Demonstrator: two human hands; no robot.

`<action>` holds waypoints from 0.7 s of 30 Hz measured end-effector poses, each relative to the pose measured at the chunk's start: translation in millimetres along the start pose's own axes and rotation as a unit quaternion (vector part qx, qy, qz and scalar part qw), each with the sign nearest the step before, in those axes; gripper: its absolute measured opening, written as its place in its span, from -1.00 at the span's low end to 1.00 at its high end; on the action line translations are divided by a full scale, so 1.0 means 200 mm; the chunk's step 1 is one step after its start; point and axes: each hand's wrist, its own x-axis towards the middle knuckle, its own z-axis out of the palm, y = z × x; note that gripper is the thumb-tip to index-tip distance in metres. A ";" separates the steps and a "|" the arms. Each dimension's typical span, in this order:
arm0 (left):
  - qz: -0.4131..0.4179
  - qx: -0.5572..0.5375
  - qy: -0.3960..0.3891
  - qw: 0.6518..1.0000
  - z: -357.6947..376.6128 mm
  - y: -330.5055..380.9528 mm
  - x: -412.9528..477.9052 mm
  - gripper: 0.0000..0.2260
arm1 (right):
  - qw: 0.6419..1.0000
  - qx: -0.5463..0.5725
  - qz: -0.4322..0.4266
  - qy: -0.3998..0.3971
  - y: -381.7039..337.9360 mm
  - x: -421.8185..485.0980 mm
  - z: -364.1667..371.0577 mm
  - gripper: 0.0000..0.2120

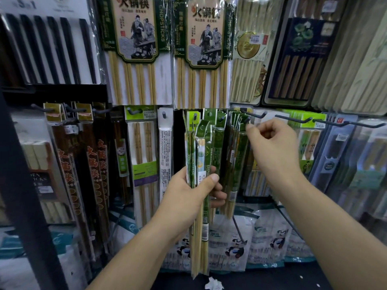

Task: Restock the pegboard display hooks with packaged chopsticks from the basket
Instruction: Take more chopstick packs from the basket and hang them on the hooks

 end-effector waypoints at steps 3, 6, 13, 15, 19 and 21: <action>0.016 0.026 -0.019 0.999 0.01 0.00 -0.01 -0.80 | 0.997 0.046 -0.032 -0.060 -0.04 -0.08 0.01 -0.89; 0.006 0.012 -0.054 0.998 0.02 0.00 -0.02 -0.70 | 0.986 0.086 -0.033 -0.139 -0.07 -0.13 0.03 -0.87; -0.025 -0.017 -0.015 0.999 0.02 0.01 -0.01 -0.82 | 0.983 0.145 0.043 -0.106 -0.07 -0.09 0.01 -0.76; -0.025 -0.035 -0.015 0.999 0.01 0.01 0.00 -0.83 | 0.984 0.153 0.065 -0.070 -0.08 -0.06 0.00 -0.69; -0.012 -0.021 -0.012 1.000 -0.01 0.01 0.00 -0.91 | 0.989 0.118 0.070 -0.048 -0.07 -0.03 -0.01 -0.58; -0.012 -0.024 -0.015 1.000 -0.01 0.01 0.00 -0.91 | 0.991 0.108 0.066 -0.046 -0.07 -0.02 -0.01 -0.52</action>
